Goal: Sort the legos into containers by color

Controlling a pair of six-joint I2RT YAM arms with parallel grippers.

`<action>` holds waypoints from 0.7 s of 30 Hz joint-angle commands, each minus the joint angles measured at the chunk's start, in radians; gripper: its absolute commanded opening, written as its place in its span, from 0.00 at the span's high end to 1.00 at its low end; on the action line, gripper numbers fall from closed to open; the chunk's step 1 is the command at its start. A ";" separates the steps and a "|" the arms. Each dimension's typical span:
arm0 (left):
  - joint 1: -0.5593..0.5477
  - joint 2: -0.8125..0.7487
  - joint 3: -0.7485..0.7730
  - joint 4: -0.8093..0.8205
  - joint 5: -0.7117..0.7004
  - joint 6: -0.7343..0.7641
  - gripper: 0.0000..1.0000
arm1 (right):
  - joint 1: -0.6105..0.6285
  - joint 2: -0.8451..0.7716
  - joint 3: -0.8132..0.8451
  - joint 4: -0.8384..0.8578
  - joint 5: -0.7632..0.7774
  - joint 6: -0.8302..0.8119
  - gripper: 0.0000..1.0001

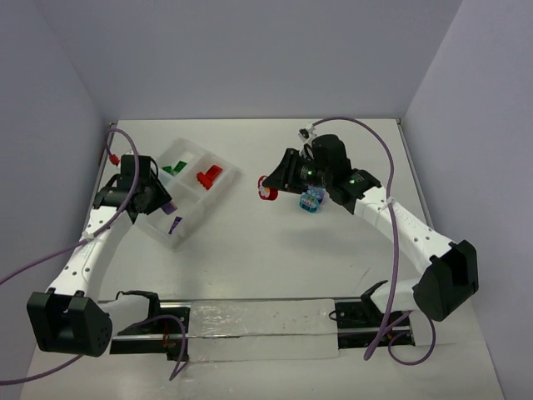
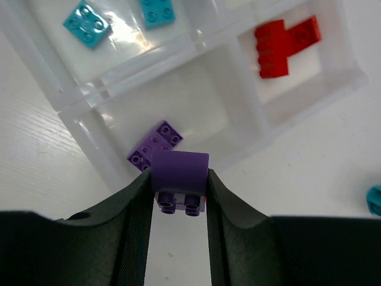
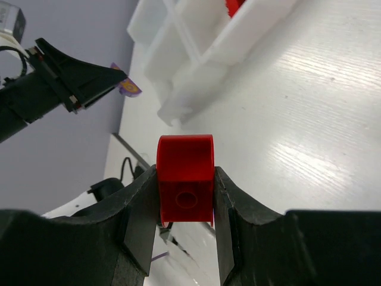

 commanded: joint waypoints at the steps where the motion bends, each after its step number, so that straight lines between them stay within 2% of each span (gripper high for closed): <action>1: 0.005 0.031 -0.038 0.111 -0.150 -0.015 1.00 | 0.031 0.036 0.068 -0.031 0.062 -0.051 1.00; 7: 0.005 0.109 -0.041 0.195 -0.151 -0.016 0.97 | 0.064 0.104 0.124 -0.001 0.062 -0.037 1.00; 10: 0.003 0.122 -0.053 0.222 -0.132 0.015 0.52 | 0.086 0.150 0.167 0.005 0.070 -0.052 1.00; 12: 0.003 0.110 -0.077 0.234 -0.141 0.025 0.26 | 0.100 0.208 0.222 0.004 0.082 -0.081 1.00; 13: 0.003 0.107 -0.082 0.234 -0.146 0.030 0.16 | 0.107 0.224 0.239 -0.001 0.086 -0.094 1.00; 14: 0.003 0.103 -0.084 0.229 -0.146 0.037 0.10 | 0.118 0.254 0.271 -0.012 0.098 -0.110 1.00; 17: 0.003 0.074 -0.043 0.193 -0.140 0.054 0.06 | 0.144 0.385 0.412 -0.039 0.146 -0.139 1.00; 21: 0.003 0.020 0.050 0.113 -0.126 0.062 0.06 | 0.160 0.506 0.511 -0.009 0.170 -0.132 1.00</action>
